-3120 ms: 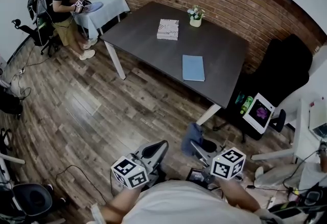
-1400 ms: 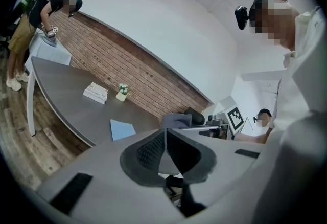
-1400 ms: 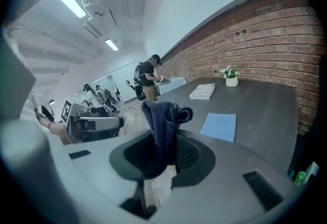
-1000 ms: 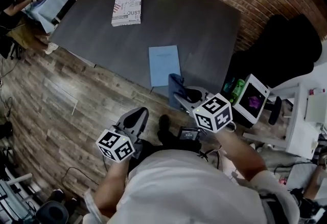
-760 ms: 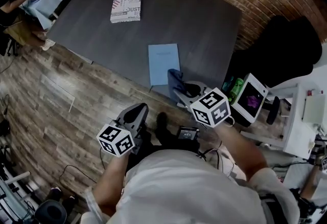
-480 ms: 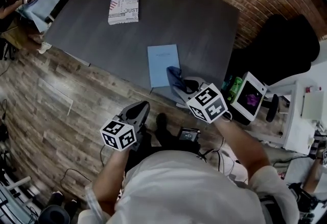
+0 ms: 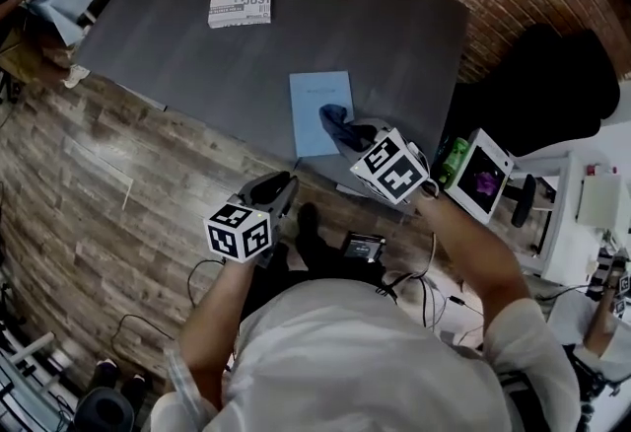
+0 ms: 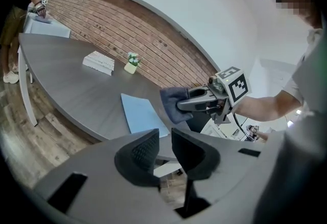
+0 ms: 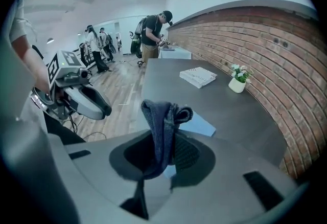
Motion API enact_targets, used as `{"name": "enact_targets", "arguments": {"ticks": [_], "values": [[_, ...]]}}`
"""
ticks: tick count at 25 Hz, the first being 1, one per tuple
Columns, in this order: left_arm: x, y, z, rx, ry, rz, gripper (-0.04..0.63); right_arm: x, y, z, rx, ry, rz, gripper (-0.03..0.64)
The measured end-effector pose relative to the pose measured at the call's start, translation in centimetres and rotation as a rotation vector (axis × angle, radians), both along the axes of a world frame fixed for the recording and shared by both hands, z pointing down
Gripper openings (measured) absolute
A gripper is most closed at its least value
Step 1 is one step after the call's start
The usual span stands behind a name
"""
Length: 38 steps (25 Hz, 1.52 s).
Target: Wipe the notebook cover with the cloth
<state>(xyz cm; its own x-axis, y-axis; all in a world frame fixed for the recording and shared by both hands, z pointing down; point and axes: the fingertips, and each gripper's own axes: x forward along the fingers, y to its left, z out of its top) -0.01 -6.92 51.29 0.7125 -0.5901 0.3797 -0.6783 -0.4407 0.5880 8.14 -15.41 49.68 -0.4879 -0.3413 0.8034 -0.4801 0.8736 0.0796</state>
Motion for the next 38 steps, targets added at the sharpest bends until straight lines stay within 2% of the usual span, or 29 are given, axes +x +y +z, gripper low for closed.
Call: {"name": "enact_targets", "arguments": {"ticks": [16, 21, 32, 38], "values": [[0.1, -2.5, 6.2, -0.126, -0.051, 0.033, 0.072, -2.1, -6.9, 5.2, 0.092, 0.339, -0.196, 0.091], [-0.4, -2.5, 7.3, -0.171, -0.090, 0.025, 0.017, -3.0, -10.1, 6.8, 0.160, 0.468, -0.276, 0.091], [-0.4, -2.8, 7.4, -0.186, -0.053, 0.024, 0.009, -6.7, -15.5, 8.9, 0.294, 0.651, -0.438, 0.091], [-0.1, -2.4, 8.1, -0.207, -0.037, 0.023, 0.009, -7.9, -15.8, 10.5, 0.295, 0.722, -0.494, 0.091]]}}
